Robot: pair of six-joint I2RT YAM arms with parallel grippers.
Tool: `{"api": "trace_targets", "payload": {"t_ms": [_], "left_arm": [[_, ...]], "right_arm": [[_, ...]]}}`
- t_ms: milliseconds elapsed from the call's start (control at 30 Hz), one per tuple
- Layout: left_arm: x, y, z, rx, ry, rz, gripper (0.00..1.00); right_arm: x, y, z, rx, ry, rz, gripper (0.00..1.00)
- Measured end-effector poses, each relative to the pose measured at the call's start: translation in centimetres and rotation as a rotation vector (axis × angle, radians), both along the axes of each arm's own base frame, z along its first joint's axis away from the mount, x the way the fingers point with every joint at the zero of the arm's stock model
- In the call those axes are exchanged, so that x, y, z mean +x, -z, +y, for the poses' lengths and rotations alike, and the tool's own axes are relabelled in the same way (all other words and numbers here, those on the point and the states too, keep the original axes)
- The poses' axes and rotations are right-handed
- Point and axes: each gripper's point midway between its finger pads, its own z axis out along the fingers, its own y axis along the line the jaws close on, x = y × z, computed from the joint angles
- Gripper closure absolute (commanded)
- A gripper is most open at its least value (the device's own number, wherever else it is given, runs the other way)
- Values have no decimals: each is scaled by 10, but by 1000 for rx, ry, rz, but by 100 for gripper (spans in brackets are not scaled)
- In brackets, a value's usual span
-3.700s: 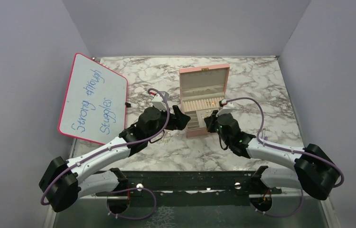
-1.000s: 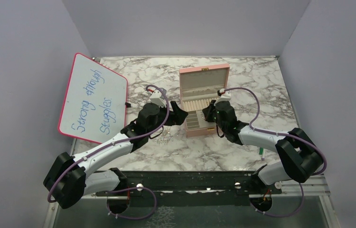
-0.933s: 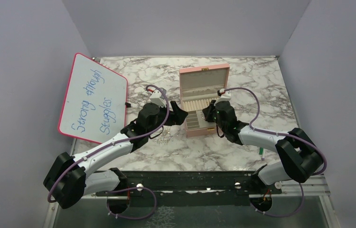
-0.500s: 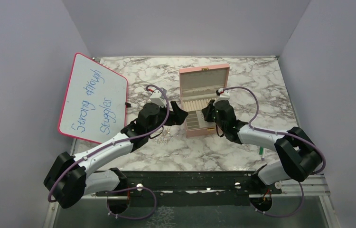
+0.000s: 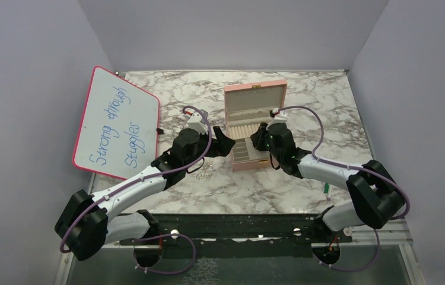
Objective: Organize the mixed jewelry
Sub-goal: Place the jewelry in the jewelry box.
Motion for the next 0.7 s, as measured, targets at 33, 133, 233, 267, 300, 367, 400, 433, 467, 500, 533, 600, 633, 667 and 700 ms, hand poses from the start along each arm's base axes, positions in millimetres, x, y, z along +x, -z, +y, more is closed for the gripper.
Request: {"api": "trace_targets", "payload": {"t_ms": [33, 133, 233, 267, 300, 367, 400, 433, 467, 500, 533, 600, 633, 667, 700], "left_arm": [[0, 0, 0, 0, 0, 0, 20], [1, 0, 1, -1, -4, 1, 20], [1, 0, 1, -4, -6, 3, 20], [1, 0, 1, -5, -6, 4, 20], [1, 0, 1, -6, -6, 5, 20], [1, 0, 1, -7, -5, 6, 20], [1, 0, 1, -8, -4, 6, 20], [1, 0, 1, -8, -3, 6, 20], [1, 0, 1, -9, -2, 7, 20], [1, 0, 1, -9, -2, 8, 20], [1, 0, 1, -9, -3, 9, 20], [2, 1, 1, -8, -6, 12, 20], [2, 2, 1, -7, -4, 13, 20], [2, 3, 1, -5, -4, 16, 20], [2, 3, 1, -5, -3, 16, 20]], "right_arm": [[0, -2, 0, 1, 0, -2, 80], [2, -9, 2, 10, 0, -14, 87], [4, -13, 3, 14, 0, -21, 89], [4, -13, 3, 14, 0, -21, 90], [4, -13, 3, 14, 0, -21, 91], [4, -13, 3, 14, 0, -20, 91], [4, -13, 3, 14, -1, -19, 92], [5, -12, 3, 12, -1, -18, 92], [5, -11, 3, 11, -1, -15, 93], [5, -9, 3, 7, 0, -11, 93], [5, -7, 3, 5, 1, -6, 93], [5, -2, 2, -2, 4, 4, 93], [6, -1, 1, -5, 5, 9, 93], [5, 0, 1, -6, 4, 12, 93], [5, 1, 1, -7, 4, 14, 93]]}}
